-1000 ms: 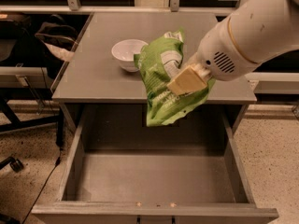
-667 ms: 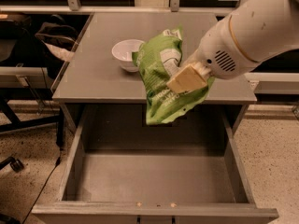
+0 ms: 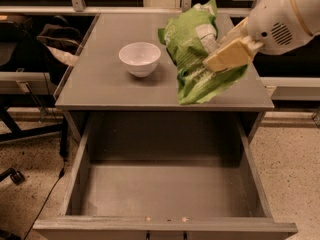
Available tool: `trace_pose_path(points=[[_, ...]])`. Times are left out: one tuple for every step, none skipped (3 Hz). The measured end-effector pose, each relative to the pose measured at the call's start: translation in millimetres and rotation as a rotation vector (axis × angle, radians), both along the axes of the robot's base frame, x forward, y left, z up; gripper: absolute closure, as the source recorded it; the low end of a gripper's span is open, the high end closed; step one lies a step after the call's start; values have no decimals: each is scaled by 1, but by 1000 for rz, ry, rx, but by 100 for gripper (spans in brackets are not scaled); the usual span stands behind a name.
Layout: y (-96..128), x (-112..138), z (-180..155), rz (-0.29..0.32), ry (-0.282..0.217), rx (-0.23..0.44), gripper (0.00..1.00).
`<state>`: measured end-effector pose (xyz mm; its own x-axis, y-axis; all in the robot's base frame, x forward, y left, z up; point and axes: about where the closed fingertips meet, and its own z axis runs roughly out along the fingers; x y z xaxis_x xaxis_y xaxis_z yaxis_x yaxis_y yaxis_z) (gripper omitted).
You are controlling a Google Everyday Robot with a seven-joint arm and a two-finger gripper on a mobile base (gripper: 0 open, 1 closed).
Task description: Pick green rice chip bag from top drawer and place on counter
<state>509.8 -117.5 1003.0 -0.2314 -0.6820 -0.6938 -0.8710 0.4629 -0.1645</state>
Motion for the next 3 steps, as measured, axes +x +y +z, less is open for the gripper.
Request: trace_pose_path(points=[[-25, 26, 3, 42, 5, 64, 100], [-35, 40, -6, 55, 24, 115, 100], [-35, 40, -6, 55, 24, 115, 100]])
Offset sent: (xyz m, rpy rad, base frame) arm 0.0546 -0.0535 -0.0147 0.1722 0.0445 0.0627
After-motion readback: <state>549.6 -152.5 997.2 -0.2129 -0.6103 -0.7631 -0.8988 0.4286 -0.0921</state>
